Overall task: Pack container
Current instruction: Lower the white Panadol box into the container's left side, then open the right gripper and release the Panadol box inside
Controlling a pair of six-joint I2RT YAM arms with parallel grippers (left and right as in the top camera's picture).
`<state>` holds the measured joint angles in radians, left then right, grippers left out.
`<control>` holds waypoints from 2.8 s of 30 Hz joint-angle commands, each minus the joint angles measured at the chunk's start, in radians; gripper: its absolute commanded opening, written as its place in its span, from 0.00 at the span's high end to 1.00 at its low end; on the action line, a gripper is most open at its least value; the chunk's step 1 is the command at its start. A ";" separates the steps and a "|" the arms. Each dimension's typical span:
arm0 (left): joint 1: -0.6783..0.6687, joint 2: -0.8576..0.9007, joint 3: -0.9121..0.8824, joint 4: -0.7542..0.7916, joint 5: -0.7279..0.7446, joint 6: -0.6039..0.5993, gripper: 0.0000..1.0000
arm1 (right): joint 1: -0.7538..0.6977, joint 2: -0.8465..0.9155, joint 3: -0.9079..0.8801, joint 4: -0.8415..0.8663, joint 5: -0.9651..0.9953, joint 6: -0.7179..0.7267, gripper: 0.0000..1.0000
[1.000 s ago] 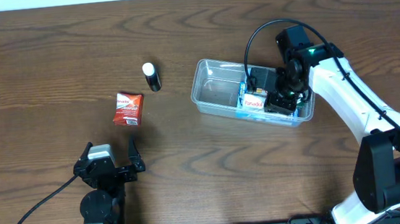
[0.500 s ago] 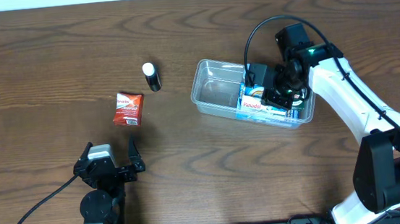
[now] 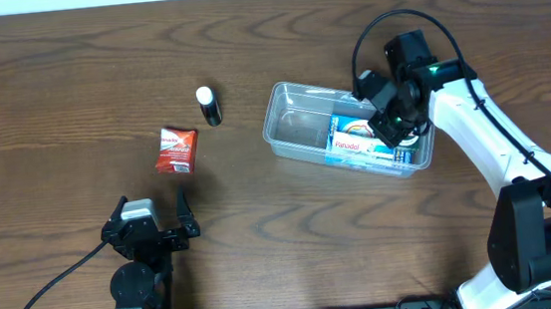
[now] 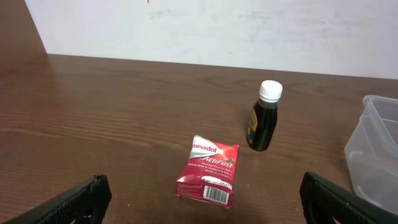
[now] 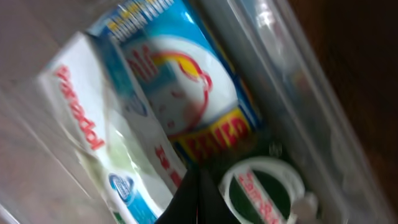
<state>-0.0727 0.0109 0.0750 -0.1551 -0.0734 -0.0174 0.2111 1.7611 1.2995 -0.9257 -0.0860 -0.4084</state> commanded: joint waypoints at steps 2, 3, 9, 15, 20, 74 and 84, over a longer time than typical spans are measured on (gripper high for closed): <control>0.006 -0.004 -0.007 -0.024 0.014 0.018 0.02 | -0.010 0.008 -0.007 -0.053 0.121 0.196 0.99; 0.006 -0.004 -0.007 -0.024 0.014 0.018 0.02 | -0.010 0.008 -0.007 -0.068 0.134 0.210 0.99; 0.006 -0.004 -0.007 -0.024 0.014 0.017 0.02 | -0.010 0.008 -0.007 -0.100 0.191 0.284 0.99; 0.006 -0.004 -0.007 -0.024 0.014 0.017 0.02 | -0.010 0.008 -0.007 -0.118 0.182 0.300 0.99; 0.006 -0.004 -0.007 -0.024 0.014 0.018 0.02 | -0.010 0.008 -0.007 -0.113 0.106 0.299 0.99; 0.006 -0.004 -0.007 -0.024 0.014 0.018 0.02 | -0.010 0.008 -0.007 -0.069 0.080 0.404 0.99; 0.006 -0.004 -0.007 -0.024 0.014 0.017 0.02 | -0.010 0.008 -0.007 -0.069 0.069 0.466 0.99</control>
<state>-0.0727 0.0109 0.0750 -0.1551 -0.0738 -0.0174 0.2111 1.7611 1.2987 -0.9974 -0.0109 0.0025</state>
